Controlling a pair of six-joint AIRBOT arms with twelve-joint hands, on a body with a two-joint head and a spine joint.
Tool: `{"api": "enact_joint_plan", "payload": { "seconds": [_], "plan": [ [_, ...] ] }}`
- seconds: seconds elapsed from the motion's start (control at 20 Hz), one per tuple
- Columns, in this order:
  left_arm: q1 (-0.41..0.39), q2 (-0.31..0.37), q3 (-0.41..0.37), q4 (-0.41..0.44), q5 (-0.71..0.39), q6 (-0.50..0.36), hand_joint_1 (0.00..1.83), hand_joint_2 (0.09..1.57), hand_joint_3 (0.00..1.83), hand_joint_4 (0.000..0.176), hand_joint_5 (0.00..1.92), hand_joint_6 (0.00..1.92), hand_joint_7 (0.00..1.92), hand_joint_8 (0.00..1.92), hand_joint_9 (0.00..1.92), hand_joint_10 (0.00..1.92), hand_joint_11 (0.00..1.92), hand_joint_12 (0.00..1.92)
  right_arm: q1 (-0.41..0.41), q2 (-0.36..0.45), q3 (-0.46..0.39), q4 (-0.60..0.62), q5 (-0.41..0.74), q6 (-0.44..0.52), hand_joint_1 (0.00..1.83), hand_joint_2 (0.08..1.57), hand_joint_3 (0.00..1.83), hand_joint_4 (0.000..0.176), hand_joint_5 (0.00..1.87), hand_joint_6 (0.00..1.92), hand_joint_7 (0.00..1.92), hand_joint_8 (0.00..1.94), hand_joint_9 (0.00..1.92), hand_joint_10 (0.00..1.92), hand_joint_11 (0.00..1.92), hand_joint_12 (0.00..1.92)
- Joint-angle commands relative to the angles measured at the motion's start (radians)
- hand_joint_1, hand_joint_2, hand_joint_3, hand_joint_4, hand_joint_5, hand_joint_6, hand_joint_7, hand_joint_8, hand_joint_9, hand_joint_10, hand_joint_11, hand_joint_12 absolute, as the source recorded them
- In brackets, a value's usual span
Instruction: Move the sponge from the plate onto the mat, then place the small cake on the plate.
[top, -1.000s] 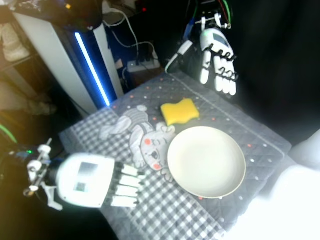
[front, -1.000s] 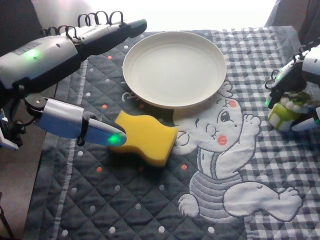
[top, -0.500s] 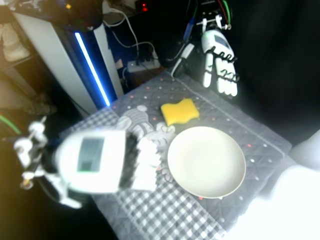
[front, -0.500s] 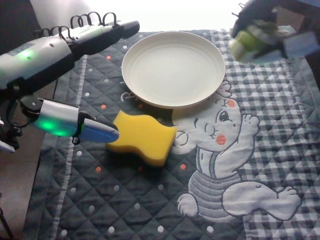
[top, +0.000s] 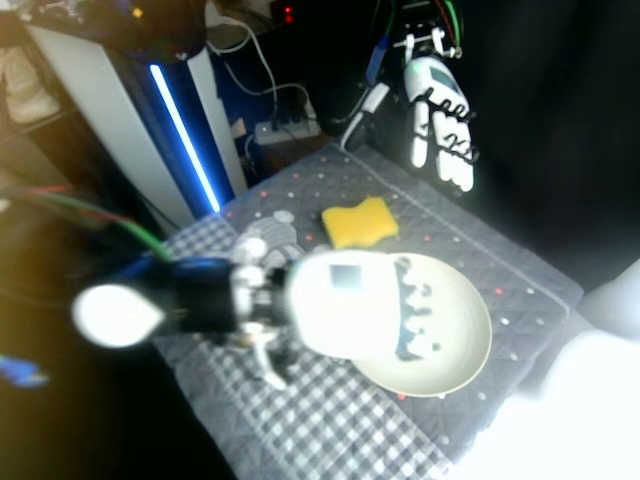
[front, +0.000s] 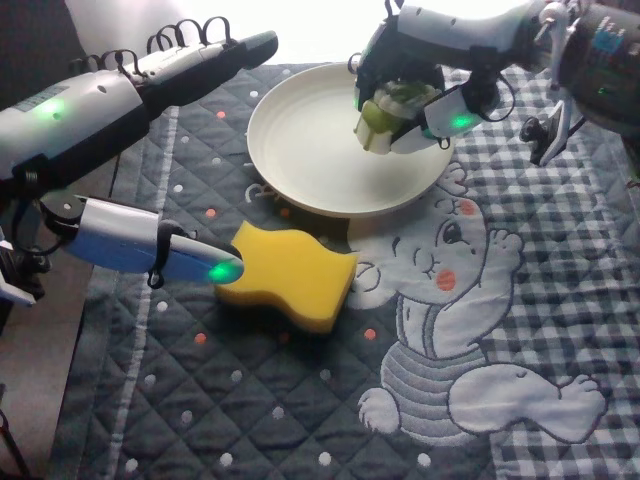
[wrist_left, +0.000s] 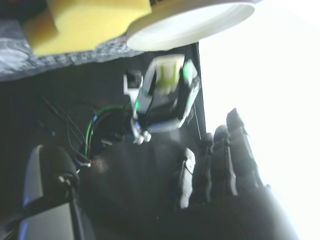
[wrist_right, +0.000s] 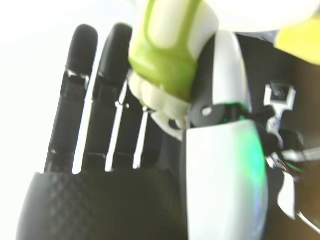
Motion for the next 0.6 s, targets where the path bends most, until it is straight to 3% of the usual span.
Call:
{"api": "enact_joint_plan", "payload": {
  "seconds": [0.0, 0.05, 0.1, 0.15, 0.2, 0.25, 0.3, 0.4, 0.45, 0.5, 0.55],
  "plan": [
    [-0.009, -0.005, 0.003, -0.019, -0.127, -0.005, 0.87, 0.79, 0.01, 0.128, 0.00, 0.00, 0.00, 0.00, 0.00, 0.00, 0.03, 0.04, 0.016, -0.008, 0.009, 0.042, 0.067, 0.004, 1.30, 0.99, 0.00, 0.000, 1.21, 0.51, 1.43, 0.26, 1.38, 0.41, 1.21, 1.00],
    [-0.009, -0.007, 0.004, -0.019, -0.127, -0.005, 0.92, 0.80, 0.01, 0.141, 0.00, 0.00, 0.00, 0.00, 0.00, 0.00, 0.02, 0.05, 0.016, -0.025, 0.021, 0.042, 0.052, 0.004, 1.28, 1.01, 0.00, 0.000, 1.15, 0.66, 1.36, 0.38, 1.42, 0.36, 1.12, 1.22],
    [-0.010, -0.011, 0.007, -0.020, -0.127, -0.005, 0.92, 0.81, 0.01, 0.139, 0.00, 0.00, 0.00, 0.00, 0.00, 0.00, 0.03, 0.05, 0.016, -0.040, 0.032, 0.042, 0.043, 0.004, 1.28, 1.01, 0.00, 0.000, 1.13, 0.71, 1.35, 0.38, 1.42, 0.34, 1.12, 1.23],
    [-0.011, -0.014, 0.009, -0.022, -0.128, -0.005, 0.90, 0.81, 0.00, 0.109, 0.00, 0.00, 0.00, 0.00, 0.00, 0.00, 0.00, 0.24, 0.016, -0.048, 0.039, 0.042, 0.037, 0.004, 1.38, 1.03, 0.00, 0.000, 1.05, 0.76, 1.25, 0.42, 1.20, 0.84, 1.03, 1.14],
    [-0.011, -0.016, 0.011, -0.026, -0.132, -0.005, 0.90, 0.82, 0.00, 0.106, 0.00, 0.00, 0.00, 0.00, 0.00, 0.00, 0.00, 0.27, 0.016, -0.058, 0.047, 0.042, 0.028, 0.004, 1.39, 1.04, 0.00, 0.000, 1.04, 0.75, 1.19, 0.53, 1.09, 1.03, 0.92, 1.21],
    [-0.011, -0.017, 0.011, -0.027, -0.133, -0.005, 0.90, 0.82, 0.00, 0.106, 0.00, 0.00, 0.00, 0.00, 0.00, 0.00, 0.00, 0.27, 0.016, -0.063, 0.050, 0.042, 0.023, 0.004, 1.39, 1.04, 0.00, 0.000, 1.04, 0.75, 1.19, 0.53, 1.09, 1.03, 0.92, 1.21],
    [-0.011, -0.018, 0.011, -0.027, -0.132, -0.005, 0.91, 0.83, 0.00, 0.095, 0.00, 0.00, 0.00, 0.00, 0.00, 0.00, 0.00, 0.28, 0.016, -0.070, 0.055, 0.042, 0.019, 0.004, 1.39, 1.05, 0.00, 0.000, 1.06, 0.75, 1.17, 0.58, 1.04, 1.12, 0.83, 1.31],
    [-0.011, -0.019, 0.011, -0.027, -0.130, -0.005, 0.93, 0.81, 0.00, 0.093, 0.00, 0.00, 0.00, 0.00, 0.00, 0.00, 0.00, 0.28, 0.016, -0.076, 0.057, 0.042, 0.018, 0.004, 1.39, 1.05, 0.00, 0.000, 1.05, 0.83, 1.16, 0.57, 1.03, 1.09, 0.79, 1.27],
    [-0.011, -0.019, 0.012, -0.027, -0.129, -0.005, 0.93, 0.80, 0.00, 0.091, 0.00, 0.00, 0.00, 0.00, 0.00, 0.00, 0.00, 0.28, 0.016, -0.077, 0.056, 0.040, 0.019, 0.004, 1.28, 1.08, 0.01, 0.000, 0.95, 0.90, 1.12, 0.85, 0.97, 0.94, 0.72, 1.36],
    [-0.010, -0.019, 0.012, -0.027, -0.128, -0.005, 0.93, 0.80, 0.00, 0.091, 0.00, 0.00, 0.00, 0.00, 0.00, 0.00, 0.00, 0.28, 0.016, -0.077, 0.055, 0.035, 0.019, 0.004, 1.28, 1.08, 0.01, 0.000, 0.95, 0.90, 1.12, 0.85, 0.97, 0.94, 0.72, 1.36],
    [-0.010, -0.019, 0.012, -0.027, -0.128, -0.005, 0.94, 0.80, 0.00, 0.086, 0.00, 0.00, 0.00, 0.00, 0.00, 0.00, 0.00, 0.28, 0.016, -0.077, 0.055, 0.034, 0.019, 0.004, 1.15, 1.01, 0.00, 0.000, 0.80, 0.43, 0.89, 0.55, 0.83, 0.78, 0.57, 1.39]
  ]
}}
